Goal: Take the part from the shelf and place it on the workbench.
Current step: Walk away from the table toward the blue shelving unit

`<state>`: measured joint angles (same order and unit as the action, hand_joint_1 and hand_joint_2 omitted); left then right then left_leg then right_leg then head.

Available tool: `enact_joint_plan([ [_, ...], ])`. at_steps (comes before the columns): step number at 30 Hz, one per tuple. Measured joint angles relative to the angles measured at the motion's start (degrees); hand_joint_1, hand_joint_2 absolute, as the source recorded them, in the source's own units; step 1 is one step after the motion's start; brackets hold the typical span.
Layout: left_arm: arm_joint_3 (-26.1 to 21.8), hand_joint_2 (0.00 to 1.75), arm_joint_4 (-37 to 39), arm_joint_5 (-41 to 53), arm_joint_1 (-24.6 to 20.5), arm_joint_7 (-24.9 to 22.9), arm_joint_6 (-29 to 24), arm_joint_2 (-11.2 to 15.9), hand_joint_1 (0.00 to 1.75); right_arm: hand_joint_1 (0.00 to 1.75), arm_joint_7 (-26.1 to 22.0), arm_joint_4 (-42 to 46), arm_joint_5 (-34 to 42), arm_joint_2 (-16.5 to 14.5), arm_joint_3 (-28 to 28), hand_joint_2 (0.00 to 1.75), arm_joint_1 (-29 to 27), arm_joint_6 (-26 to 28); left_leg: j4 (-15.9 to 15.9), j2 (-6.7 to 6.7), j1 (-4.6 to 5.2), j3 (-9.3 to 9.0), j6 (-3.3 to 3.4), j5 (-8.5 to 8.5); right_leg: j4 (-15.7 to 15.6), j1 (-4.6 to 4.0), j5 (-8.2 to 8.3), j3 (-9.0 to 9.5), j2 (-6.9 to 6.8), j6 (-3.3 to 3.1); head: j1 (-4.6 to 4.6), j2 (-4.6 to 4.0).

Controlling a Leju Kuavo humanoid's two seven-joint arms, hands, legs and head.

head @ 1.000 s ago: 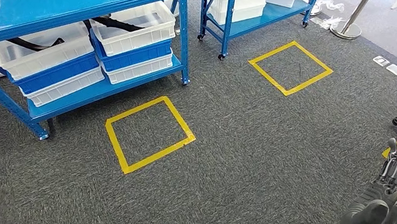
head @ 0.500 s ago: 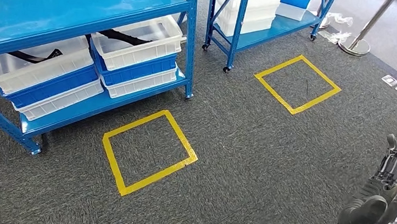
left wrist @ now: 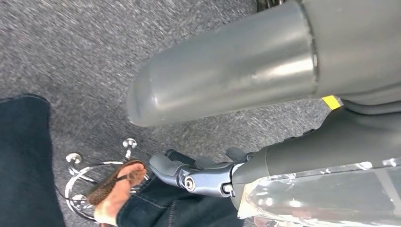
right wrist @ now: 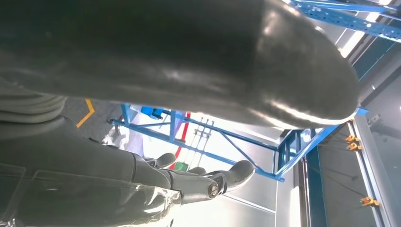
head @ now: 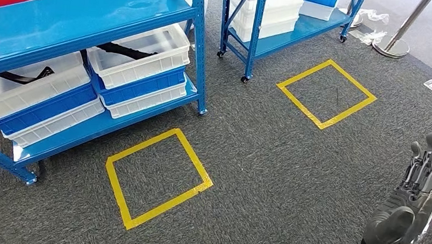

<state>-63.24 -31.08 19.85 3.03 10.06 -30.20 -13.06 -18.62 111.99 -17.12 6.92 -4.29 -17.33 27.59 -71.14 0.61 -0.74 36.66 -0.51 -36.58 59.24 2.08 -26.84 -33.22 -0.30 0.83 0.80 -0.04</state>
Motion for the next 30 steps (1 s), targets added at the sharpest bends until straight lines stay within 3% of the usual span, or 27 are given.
enact_joint_plan([
  [2, -0.2, 0.00, 0.0, 0.3, 0.0, 0.3, 0.1, 0.1, 0.00, 0.00, 0.0, 0.0, 0.0, 0.0, -0.1, 0.00, 0.0, 0.1, 6.8, -0.36, 0.04, -1.55, 0.45, 5.84, 0.0, -0.06, -0.72, 1.12, 0.06, 0.29, 0.02, 0.00],
  [3, -0.2, 0.00, 0.0, 0.5, 0.0, 0.4, 0.2, 0.1, 0.00, 0.00, 0.0, -0.1, 0.0, 0.0, -0.2, 0.00, 0.0, 0.2, 9.3, -0.51, 0.15, -2.26, 0.74, 7.03, 0.0, -0.17, -0.99, 1.42, 0.11, 0.53, 0.02, -0.01],
  [6, -0.6, 0.00, 0.0, 1.1, 0.1, 0.5, 0.7, -0.1, 0.00, 0.00, 0.1, -0.2, 0.0, 0.1, -0.3, 0.00, 0.0, 0.5, 11.4, -0.52, 0.49, -2.79, 1.33, 7.34, 0.0, -0.66, -1.79, 1.45, 0.14, 1.27, 0.04, -0.01],
  [8, -0.9, 0.00, -0.2, 1.7, 0.3, 0.5, 1.1, -0.4, 0.00, 0.00, 0.1, -0.4, 0.1, 0.3, -0.4, 0.00, 0.2, 0.7, 11.8, -0.40, 0.55, -3.14, 1.07, 8.82, 0.0, -0.95, -2.16, 1.61, 0.07, 0.96, 0.04, -0.01],
  [10, -1.0, 0.00, -0.5, 2.3, 0.3, 0.4, 1.4, -0.7, 0.00, 0.00, 0.1, -0.7, 0.6, 0.6, -0.4, 0.00, 0.4, 0.7, 11.9, -0.38, 0.70, -3.40, 1.05, 8.83, -0.4, -1.09, -2.17, 2.00, 0.04, 0.71, 0.04, 0.00],
  [13, -1.2, 0.00, -0.8, 2.9, 0.2, 0.1, 1.8, -0.9, 0.00, 0.00, 0.1, -1.2, 1.1, 1.3, -0.5, 0.00, 0.5, 0.8, 11.8, -0.35, 0.84, -3.51, 1.59, 8.56, -1.0, -1.08, -2.12, 2.49, 0.03, 0.89, 0.05, 0.00],
  [19, -1.9, 0.00, 0.4, 3.0, -0.8, 1.6, 1.8, 0.0, 0.00, 0.00, 0.1, -2.7, 0.6, 2.7, -1.3, 0.00, 1.1, 1.6, 11.7, -0.30, 1.51, -3.54, 2.80, 8.08, -1.9, -0.49, -1.89, 3.40, 0.01, 2.82, 0.03, 0.00],
  [22, -2.1, 0.00, 1.3, 3.0, -1.2, 2.7, 1.7, 0.6, 0.00, 0.00, 0.1, -3.5, 0.6, 3.1, -1.6, 0.00, 1.8, 2.1, 12.5, -0.12, 1.43, -4.31, 3.81, 8.38, -1.6, -0.25, -2.28, 3.40, -0.07, 3.46, 0.04, -0.01],
  [24, -2.1, 0.00, 1.8, 3.0, -1.4, 3.1, 1.6, 0.8, 0.00, 0.00, 0.1, -3.8, 0.5, 3.3, -1.8, 0.00, 1.9, 2.3, 13.3, 0.01, 1.12, -5.11, 4.52, 8.85, 2.5, -0.25, -4.32, 1.50, -0.01, 3.04, 0.09, -0.01],
  [26, -2.2, 0.00, 2.4, 3.1, -1.6, 3.2, 1.6, 1.0, 0.00, 0.00, 0.1, -4.1, 0.6, 3.6, -1.9, 0.00, 1.9, 2.5, 13.4, 0.29, 1.18, -5.16, 4.73, 8.98, 10.4, -0.36, -7.26, -2.51, 0.08, 2.41, 0.14, 0.00],
  [27, -2.3, 0.00, 2.9, 3.2, -1.7, 3.2, 1.6, 1.1, 0.00, 0.00, 0.1, -4.3, 0.7, 3.7, -2.0, 0.00, 1.9, 2.7, 13.4, 0.51, 1.22, -5.17, 4.71, 8.97, 13.6, -0.40, -8.05, -4.28, 0.10, 2.40, 0.14, 0.00],
  [28, -2.4, 0.00, 3.3, 3.3, -1.8, 3.3, 1.6, 1.3, 0.00, 0.00, 0.1, -4.5, 0.8, 3.8, -2.1, 0.00, 1.9, 2.8, 13.4, 0.78, 1.25, -5.23, 4.67, 8.94, 14.9, -0.41, -7.98, -5.19, 0.12, 2.62, 0.14, 0.00],
  [29, -2.5, 0.00, 3.8, 3.3, -1.9, 3.3, 1.5, 1.4, 0.00, 0.00, 0.2, -4.6, 0.8, 3.9, -2.2, 0.00, 1.9, 2.9, 13.4, 1.12, 1.22, -5.34, 4.59, 8.89, 13.8, -0.38, -6.99, -4.92, 0.14, 3.03, 0.14, 0.00],
  [30, -2.5, 0.00, 4.2, 3.4, -2.0, 3.3, 1.5, 1.6, 0.00, 0.00, 0.2, -4.8, 0.9, 4.0, -2.3, 0.00, 1.9, 2.9, 13.3, 1.49, 1.16, -5.50, 4.44, 8.81, 10.6, -0.32, -5.35, -3.58, 0.26, 3.51, 0.14, 0.00],
])
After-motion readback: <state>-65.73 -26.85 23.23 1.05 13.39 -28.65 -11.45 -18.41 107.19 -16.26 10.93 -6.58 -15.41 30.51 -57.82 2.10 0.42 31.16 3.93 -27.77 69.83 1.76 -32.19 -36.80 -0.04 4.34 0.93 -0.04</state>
